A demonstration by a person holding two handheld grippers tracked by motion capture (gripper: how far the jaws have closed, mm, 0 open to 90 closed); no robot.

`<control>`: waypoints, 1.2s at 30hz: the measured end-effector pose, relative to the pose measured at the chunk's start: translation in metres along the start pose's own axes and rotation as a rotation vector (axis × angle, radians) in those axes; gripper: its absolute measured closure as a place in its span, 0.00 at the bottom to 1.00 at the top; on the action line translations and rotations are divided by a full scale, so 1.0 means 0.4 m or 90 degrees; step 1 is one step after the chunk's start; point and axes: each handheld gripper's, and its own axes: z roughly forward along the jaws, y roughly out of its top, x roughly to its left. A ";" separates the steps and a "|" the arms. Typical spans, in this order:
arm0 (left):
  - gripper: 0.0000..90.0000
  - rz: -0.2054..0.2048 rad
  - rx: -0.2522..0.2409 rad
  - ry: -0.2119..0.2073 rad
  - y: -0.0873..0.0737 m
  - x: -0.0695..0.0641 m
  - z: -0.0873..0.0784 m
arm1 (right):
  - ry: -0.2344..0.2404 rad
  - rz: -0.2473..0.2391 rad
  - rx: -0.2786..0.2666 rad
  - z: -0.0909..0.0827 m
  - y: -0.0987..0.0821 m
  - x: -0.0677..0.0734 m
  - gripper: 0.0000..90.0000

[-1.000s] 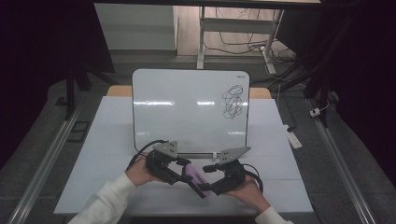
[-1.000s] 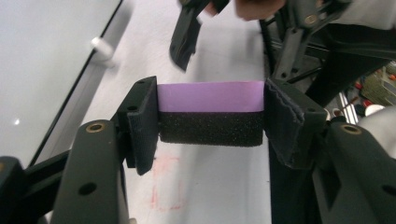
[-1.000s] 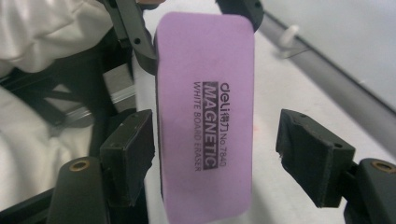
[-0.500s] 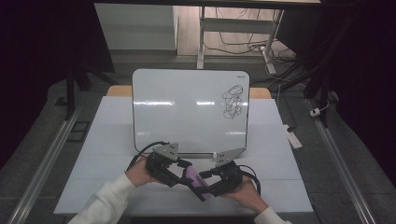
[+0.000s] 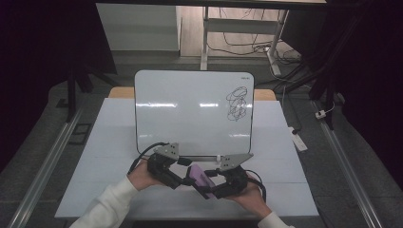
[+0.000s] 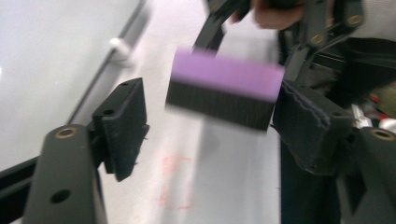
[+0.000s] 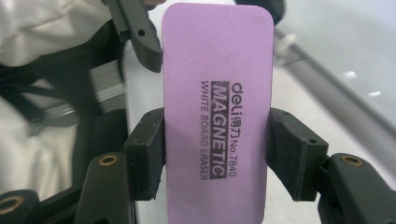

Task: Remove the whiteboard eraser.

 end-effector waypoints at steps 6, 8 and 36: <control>0.24 -0.055 -0.015 0.072 -0.030 0.004 -0.024 | -0.086 -0.007 -0.024 -0.021 -0.002 -0.001 0.45; 0.23 -0.071 -0.016 0.096 -0.042 0.004 -0.034 | -0.095 -0.008 -0.024 -0.024 -0.002 -0.002 0.45; 0.22 -0.240 -0.019 0.284 -0.311 -0.019 -0.167 | -0.296 -0.026 -0.066 -0.079 -0.013 -0.012 0.45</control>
